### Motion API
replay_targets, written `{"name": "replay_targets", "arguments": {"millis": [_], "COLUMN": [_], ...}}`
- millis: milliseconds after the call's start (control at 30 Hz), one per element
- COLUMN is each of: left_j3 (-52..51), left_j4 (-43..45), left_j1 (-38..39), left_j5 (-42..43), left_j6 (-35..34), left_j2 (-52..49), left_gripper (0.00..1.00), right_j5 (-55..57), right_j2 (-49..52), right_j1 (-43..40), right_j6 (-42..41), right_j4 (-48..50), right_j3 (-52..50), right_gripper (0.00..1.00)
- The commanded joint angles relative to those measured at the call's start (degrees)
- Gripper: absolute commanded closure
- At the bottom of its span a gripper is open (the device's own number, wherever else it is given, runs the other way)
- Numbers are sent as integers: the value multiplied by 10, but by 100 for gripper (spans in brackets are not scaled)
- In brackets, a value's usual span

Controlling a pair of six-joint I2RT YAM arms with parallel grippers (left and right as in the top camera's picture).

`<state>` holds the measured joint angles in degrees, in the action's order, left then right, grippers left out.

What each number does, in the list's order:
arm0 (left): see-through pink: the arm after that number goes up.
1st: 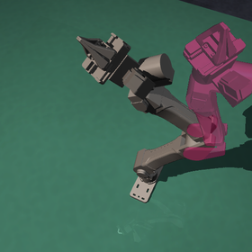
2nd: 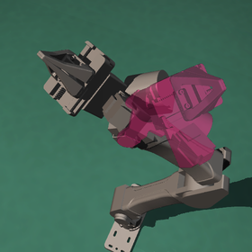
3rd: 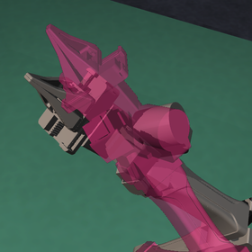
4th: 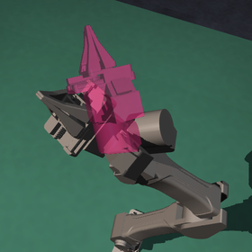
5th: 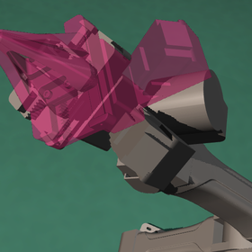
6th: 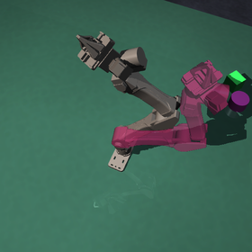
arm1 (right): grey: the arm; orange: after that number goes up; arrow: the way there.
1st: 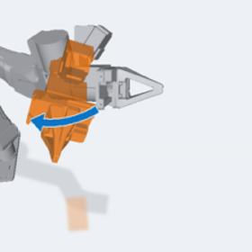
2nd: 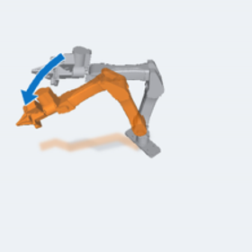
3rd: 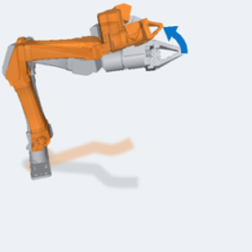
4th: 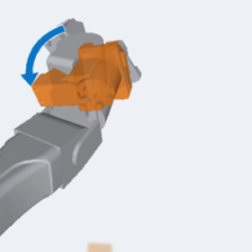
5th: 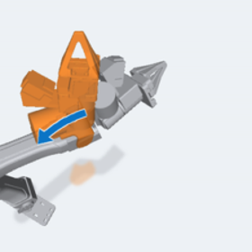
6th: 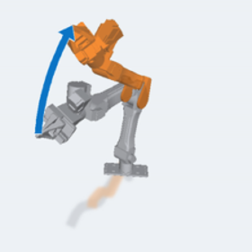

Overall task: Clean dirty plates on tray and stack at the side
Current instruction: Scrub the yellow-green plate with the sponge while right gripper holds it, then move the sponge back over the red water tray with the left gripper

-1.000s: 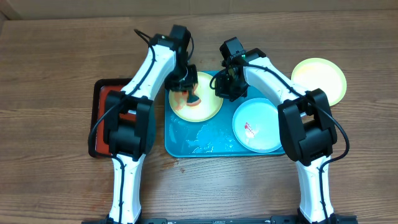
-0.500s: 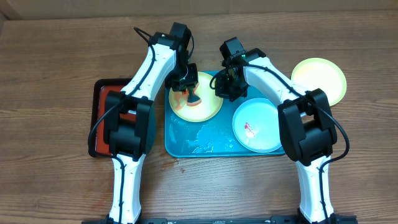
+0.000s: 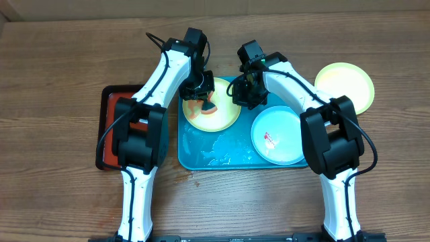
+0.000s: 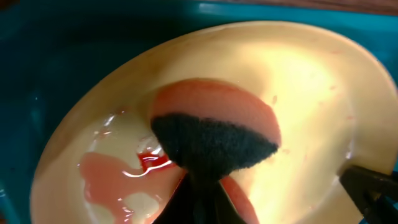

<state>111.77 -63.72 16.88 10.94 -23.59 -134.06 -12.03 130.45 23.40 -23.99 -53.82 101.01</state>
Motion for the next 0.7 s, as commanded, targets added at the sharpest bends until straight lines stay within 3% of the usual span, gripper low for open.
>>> {"name": "replay_targets", "arguments": {"millis": [0,67,300,500,667], "left_j3": [-3,-2,55,68,28], "left_j4": [-18,-23,-55,-37,-12], "left_j1": [-2,-3,-2,8,27], "left_j5": [-102,-141,-140,2,21], "left_j6": [-19,-26,-26,-26,-26], "left_j2": [-2,-2,-2,-3,-6], "left_gripper": [96,96,96,96,96], "right_j5": [58,58,58,58,58], "right_j2": [4,4,4,4,4], "right_j1": [-9,-9,-9,-9,-9], "right_j6": [-16,-16,-16,-16,-16], "right_j4": [3,4,4,5,4], "right_j3": [-13,-13,-13,-13,-13], "right_gripper": [96,96,96,96,96]}}
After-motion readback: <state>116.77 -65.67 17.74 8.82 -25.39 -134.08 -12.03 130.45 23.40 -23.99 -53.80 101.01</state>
